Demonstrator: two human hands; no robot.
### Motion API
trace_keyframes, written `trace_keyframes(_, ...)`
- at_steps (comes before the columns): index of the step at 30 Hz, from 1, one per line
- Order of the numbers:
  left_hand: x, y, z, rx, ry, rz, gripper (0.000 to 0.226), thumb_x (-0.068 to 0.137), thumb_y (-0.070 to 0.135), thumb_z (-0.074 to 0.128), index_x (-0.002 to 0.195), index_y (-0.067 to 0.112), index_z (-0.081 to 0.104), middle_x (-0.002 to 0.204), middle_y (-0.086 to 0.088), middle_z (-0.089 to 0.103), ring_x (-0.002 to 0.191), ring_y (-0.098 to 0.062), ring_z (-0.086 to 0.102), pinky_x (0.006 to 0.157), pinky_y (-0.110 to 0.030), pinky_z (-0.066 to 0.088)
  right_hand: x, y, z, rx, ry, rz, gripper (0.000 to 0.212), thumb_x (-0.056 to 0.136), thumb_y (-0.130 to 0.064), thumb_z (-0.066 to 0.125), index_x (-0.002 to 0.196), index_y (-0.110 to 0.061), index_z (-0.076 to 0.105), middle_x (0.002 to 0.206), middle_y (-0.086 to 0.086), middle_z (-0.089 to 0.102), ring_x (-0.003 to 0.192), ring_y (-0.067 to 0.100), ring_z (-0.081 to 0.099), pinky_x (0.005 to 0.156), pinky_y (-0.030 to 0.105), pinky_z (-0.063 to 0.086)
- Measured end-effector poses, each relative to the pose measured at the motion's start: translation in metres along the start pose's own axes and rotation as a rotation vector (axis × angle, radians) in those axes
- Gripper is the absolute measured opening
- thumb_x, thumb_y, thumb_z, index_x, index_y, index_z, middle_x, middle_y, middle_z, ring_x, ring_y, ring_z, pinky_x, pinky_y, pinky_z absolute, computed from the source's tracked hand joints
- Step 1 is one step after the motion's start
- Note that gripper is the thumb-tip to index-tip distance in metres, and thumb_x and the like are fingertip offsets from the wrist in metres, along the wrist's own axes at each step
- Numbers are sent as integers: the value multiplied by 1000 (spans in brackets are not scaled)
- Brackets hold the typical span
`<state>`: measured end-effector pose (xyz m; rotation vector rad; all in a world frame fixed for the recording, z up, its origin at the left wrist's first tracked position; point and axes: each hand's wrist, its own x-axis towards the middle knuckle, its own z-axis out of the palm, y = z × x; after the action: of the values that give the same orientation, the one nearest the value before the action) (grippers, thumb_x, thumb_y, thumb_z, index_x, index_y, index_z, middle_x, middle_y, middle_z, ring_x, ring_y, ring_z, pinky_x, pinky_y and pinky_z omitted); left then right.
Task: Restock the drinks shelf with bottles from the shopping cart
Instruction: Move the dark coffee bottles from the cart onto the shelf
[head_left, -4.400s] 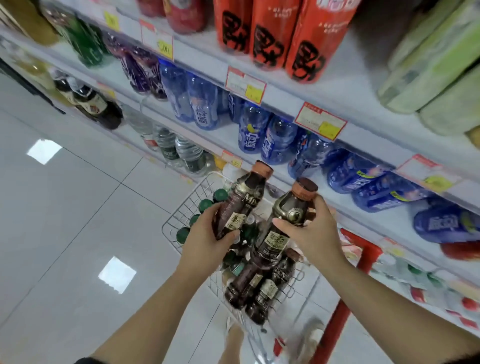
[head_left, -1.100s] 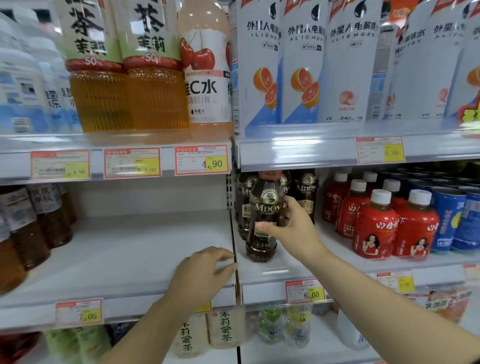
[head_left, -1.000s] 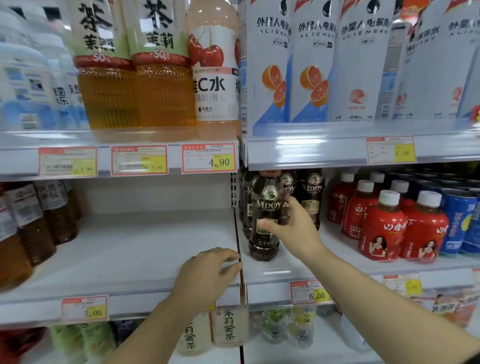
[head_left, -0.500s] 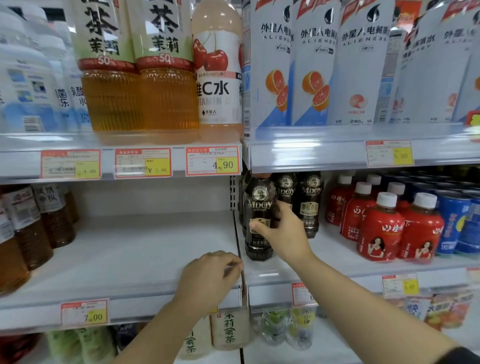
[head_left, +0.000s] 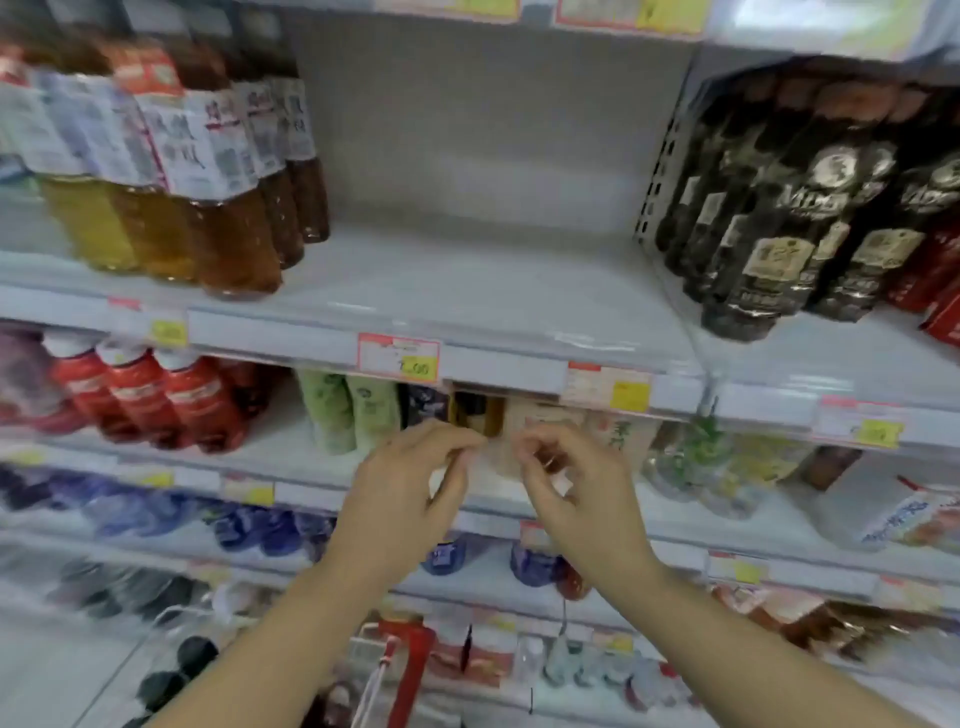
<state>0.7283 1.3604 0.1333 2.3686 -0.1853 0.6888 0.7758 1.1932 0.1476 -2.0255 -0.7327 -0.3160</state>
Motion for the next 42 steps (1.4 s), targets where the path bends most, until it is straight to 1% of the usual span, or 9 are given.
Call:
trace_keyframes(5,-114,-113,-34,24,-54,-413,18,91,19,54,104,18,66,99,7,65,84,-8,59,70,-22,50,-29,3,142,36,-403,149,15,85,-12,60,99,-13,66,85,-11,60,73,-7,55,67,5,40)
trace_keyframes(10,-222,-202,-54,75,-149,-819,25,91,20,54,114,23,65,103,8,65,88,-15,63,66,-19,40,-80,33,275,-19,-715,365,22,85,-13,59,105,-22,64,97,-3,64,83,16,62,76,37,52)
trace_keyframes(17,-342,-299,-29,54,-400,-1143,27,92,22,49,116,23,60,105,1,66,86,-17,61,76,-32,52,-160,77,389,-188,-1081,678,47,88,-21,60,132,-12,46,128,6,54,114,23,54,88,26,40)
trace_keyframes(21,-368,-318,0,-30,-514,-1193,34,92,21,49,126,21,54,115,0,63,102,-18,60,87,-31,50,-192,111,413,-376,-1078,739,60,82,-27,65,135,-14,41,136,11,48,122,29,47,97,38,43)
trace_keyframes(25,-372,-321,25,34,-518,-1152,37,92,25,50,129,25,51,120,1,60,98,-17,62,81,-32,52,-201,127,420,-418,-1091,760,68,84,-28,64,142,-13,31,137,12,46,124,30,46,96,37,41)
trace_keyframes(28,-371,-322,34,57,-418,-1157,35,92,25,52,127,26,52,126,6,56,93,-13,63,76,-30,53,-196,134,426,-485,-1169,702,71,80,-34,68,139,-13,35,129,13,54,119,32,50,92,37,46)
trace_keyframes(34,-368,-322,39,141,-546,-1047,38,93,29,48,131,29,48,124,7,60,103,-16,59,78,-28,49,-178,138,430,-543,-1302,743,75,66,-46,79,123,-6,51,116,12,59,108,27,54,87,32,44)
trace_keyframes(37,-369,-320,46,77,-662,-1082,44,91,36,50,134,29,42,124,4,58,95,-16,63,75,-32,53,-182,131,420,-440,-1216,775,69,65,-46,80,119,-13,53,117,5,49,95,17,49,77,27,41)
trace_keyframes(42,-380,-305,74,13,-873,-1131,71,81,45,61,140,26,27,130,-2,48,114,-27,51,88,-44,50,-190,125,396,-253,-1066,753,48,66,-39,81,104,-22,57,115,3,50,93,13,47,75,25,33)
